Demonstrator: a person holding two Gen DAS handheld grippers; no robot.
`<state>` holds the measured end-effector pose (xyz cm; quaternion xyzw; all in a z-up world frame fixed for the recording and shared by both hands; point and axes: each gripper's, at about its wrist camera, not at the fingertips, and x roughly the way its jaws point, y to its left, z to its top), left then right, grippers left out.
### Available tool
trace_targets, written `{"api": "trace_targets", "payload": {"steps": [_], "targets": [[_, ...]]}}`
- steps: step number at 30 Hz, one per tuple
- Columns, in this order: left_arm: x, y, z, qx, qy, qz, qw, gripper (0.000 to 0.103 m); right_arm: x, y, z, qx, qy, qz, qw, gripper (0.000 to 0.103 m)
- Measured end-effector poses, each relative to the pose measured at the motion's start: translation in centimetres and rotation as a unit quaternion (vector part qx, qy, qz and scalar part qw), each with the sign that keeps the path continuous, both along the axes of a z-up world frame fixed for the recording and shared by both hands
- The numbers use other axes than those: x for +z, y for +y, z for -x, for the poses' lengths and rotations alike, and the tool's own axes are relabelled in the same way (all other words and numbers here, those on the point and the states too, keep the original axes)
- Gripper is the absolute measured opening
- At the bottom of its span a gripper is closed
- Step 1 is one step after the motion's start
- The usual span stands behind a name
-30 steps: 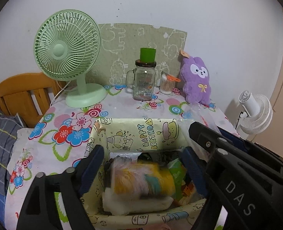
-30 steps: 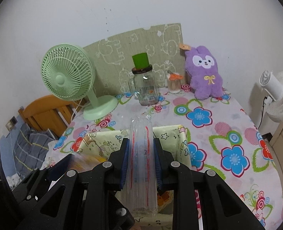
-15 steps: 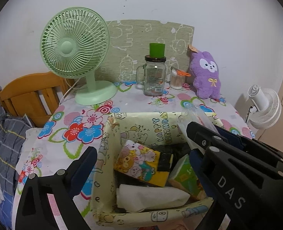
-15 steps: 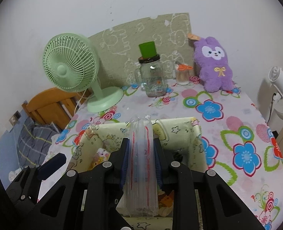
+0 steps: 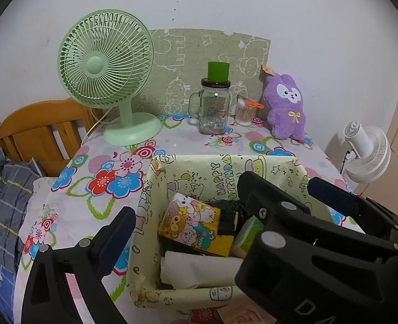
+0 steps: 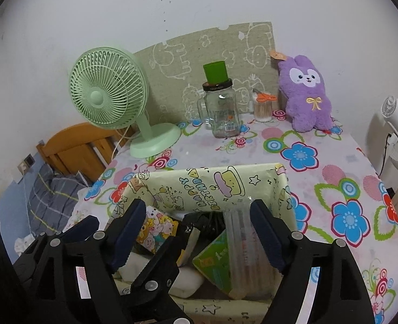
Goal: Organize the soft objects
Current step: 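Withdraw both grippers from the box toward the remaining items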
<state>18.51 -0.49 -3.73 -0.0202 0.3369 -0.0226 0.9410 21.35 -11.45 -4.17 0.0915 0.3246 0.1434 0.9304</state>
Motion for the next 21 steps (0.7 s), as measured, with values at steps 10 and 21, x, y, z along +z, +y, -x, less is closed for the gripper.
{"api": "trace_targets", "payload": {"steps": [10, 21], "targets": [[1.0, -0.3, 1.9, 0.001, -0.011, 0.000, 0.9999, 0.099, 1.0, -0.7, 2.3, -0.033, -0.007, 0.007, 0.999, 0.092], [2.6, -0.8, 4.8, 0.004, -0.031, -0.002, 0.9995, 0.099, 2.9, -1.1, 5.4, -0.047, -0.025, 0.027, 0.998, 0.093]]}}
